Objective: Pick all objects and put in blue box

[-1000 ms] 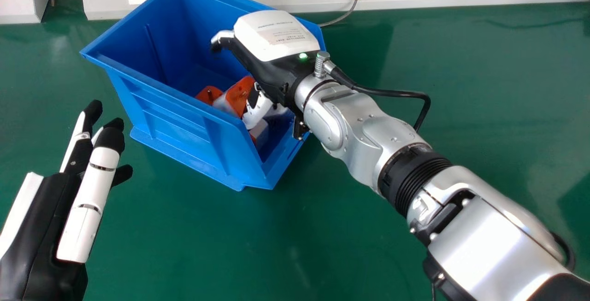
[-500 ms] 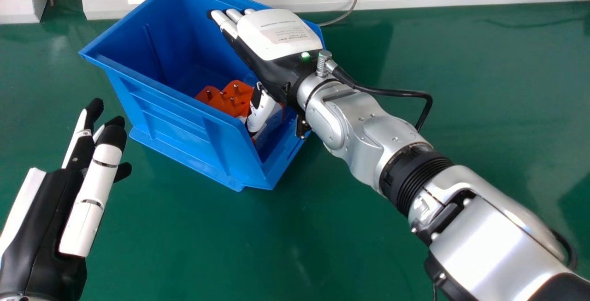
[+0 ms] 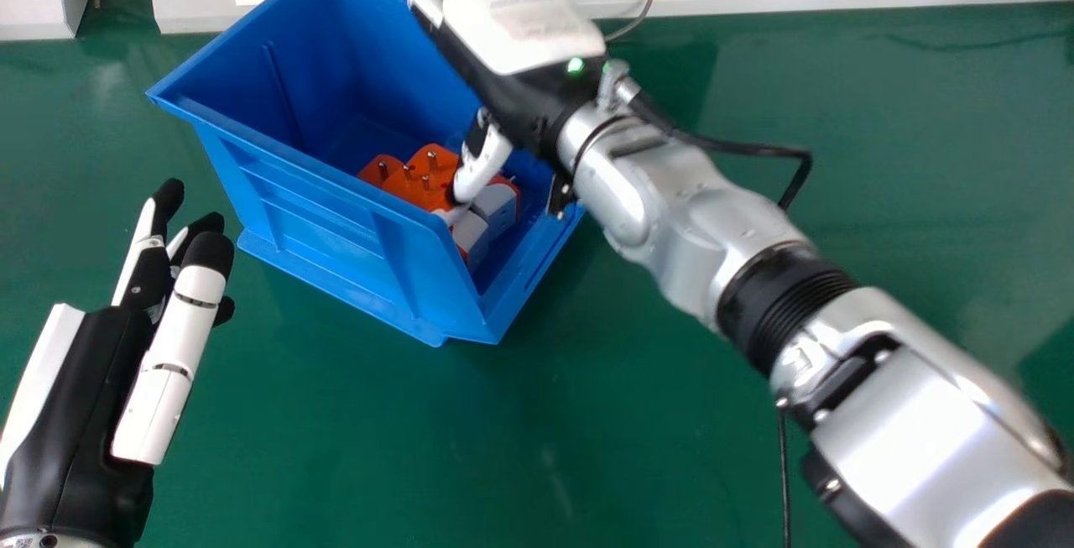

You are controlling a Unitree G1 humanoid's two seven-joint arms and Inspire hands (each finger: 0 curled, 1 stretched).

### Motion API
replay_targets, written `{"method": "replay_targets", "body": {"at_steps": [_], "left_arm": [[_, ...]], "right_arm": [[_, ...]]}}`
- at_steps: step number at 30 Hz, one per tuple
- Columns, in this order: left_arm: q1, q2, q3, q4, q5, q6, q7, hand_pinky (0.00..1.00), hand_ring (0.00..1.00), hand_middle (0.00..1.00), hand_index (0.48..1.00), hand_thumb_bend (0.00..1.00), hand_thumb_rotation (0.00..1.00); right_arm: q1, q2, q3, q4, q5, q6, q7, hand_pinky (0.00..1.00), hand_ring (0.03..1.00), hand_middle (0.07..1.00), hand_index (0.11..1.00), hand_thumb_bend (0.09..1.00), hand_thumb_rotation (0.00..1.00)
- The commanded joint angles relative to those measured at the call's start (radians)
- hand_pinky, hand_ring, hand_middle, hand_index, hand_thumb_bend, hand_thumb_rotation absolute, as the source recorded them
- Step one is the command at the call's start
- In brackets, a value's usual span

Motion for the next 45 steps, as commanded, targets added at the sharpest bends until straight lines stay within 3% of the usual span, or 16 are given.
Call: {"method": "replay_targets", "body": {"at_steps": [1, 10, 14, 18, 24, 33, 37, 39, 40, 43, 44, 45], "left_arm": [[-0.011, 0.006, 0.004, 0.005, 0.008, -0.031, 0.006, 0.87, 0.95, 0.95, 1.0, 0.5, 1.0], [-0.029, 0.015, 0.015, 0.032, 0.003, -0.036, 0.002, 0.87, 0.94, 0.95, 1.0, 0.51, 1.0], [-0.037, 0.019, 0.027, 0.059, -0.008, -0.048, -0.005, 0.87, 0.94, 0.95, 1.0, 0.51, 1.0], [-0.038, 0.02, 0.037, 0.07, -0.017, -0.053, -0.009, 0.87, 0.94, 0.95, 1.0, 0.51, 1.0], [-0.028, 0.021, 0.053, 0.077, -0.019, -0.069, -0.016, 0.87, 0.94, 0.95, 1.0, 0.5, 1.0], [-0.005, 0.013, 0.068, 0.079, -0.021, -0.098, -0.021, 0.89, 0.95, 0.95, 1.0, 0.49, 1.0], [0.002, 0.007, 0.08, 0.086, -0.047, -0.111, -0.026, 0.89, 0.95, 0.95, 1.0, 0.48, 1.0], [-0.002, 0.003, 0.084, 0.093, -0.068, -0.117, -0.028, 0.89, 0.95, 0.95, 1.0, 0.48, 1.0], [-0.002, 0.002, 0.085, 0.095, -0.075, -0.119, -0.028, 0.9, 0.96, 0.96, 1.0, 0.48, 1.0], [-0.008, -0.004, 0.085, 0.112, -0.097, -0.134, -0.03, 0.9, 0.96, 0.96, 1.0, 0.48, 1.0], [-0.012, -0.007, 0.084, 0.118, -0.105, -0.139, -0.03, 0.91, 0.96, 0.97, 1.0, 0.49, 1.0], [-0.017, -0.009, 0.084, 0.125, -0.114, -0.144, -0.03, 0.91, 0.96, 0.97, 1.0, 0.49, 1.0]], "right_arm": [[0.028, -0.058, -0.037, -0.119, 0.028, -0.02, 0.005, 0.93, 1.0, 1.0, 1.0, 0.84, 0.09], [0.279, -0.228, -0.115, -0.595, 0.007, 0.041, 0.065, 0.92, 1.0, 1.0, 1.0, 0.764, 0.04], [0.411, -0.289, -0.178, -0.854, 0.001, 0.093, 0.112, 0.91, 1.0, 1.0, 0.999, 0.757, 0.03], [0.54, -0.317, -0.252, -1.015, 0.013, 0.129, 0.114, 0.91, 1.0, 1.0, 0.997, 0.743, 0.02], [0.839, -0.281, -0.399, -1.271, 0.027, 0.194, 0.046, 0.91, 1.0, 1.0, 0.998, 0.724, 0.04], [1.122, -0.164, -0.446, -1.334, 0.042, 0.167, -0.1, 0.9, 1.0, 1.0, 0.999, 0.639, 0.11], [1.223, -0.117, -0.448, -1.305, 0.117, 0.111, -0.125, 0.88, 1.0, 1.0, 0.999, 0.603, 0.15], [1.274, -0.079, -0.449, -1.326, 0.201, 0.11, -0.085, 0.88, 1.0, 1.0, 0.999, 0.603, 0.15], [1.292, -0.066, -0.449, -1.336, 0.234, 0.112, -0.069, 0.87, 1.0, 1.0, 0.998, 0.556, 0.24], [1.355, -0.029, -0.446, -1.411, 0.341, 0.165, 0.012, 0.87, 1.0, 1.0, 0.998, 0.556, 0.24], [1.379, -0.017, -0.456, -1.445, 0.41, 0.2, 0.059, 0.87, 1.0, 1.0, 0.998, 0.521, 0.37], [1.4, -0.005, -0.47, -1.479, 0.482, 0.242, 0.104, 0.87, 1.0, 1.0, 0.998, 0.521, 0.37]]}}
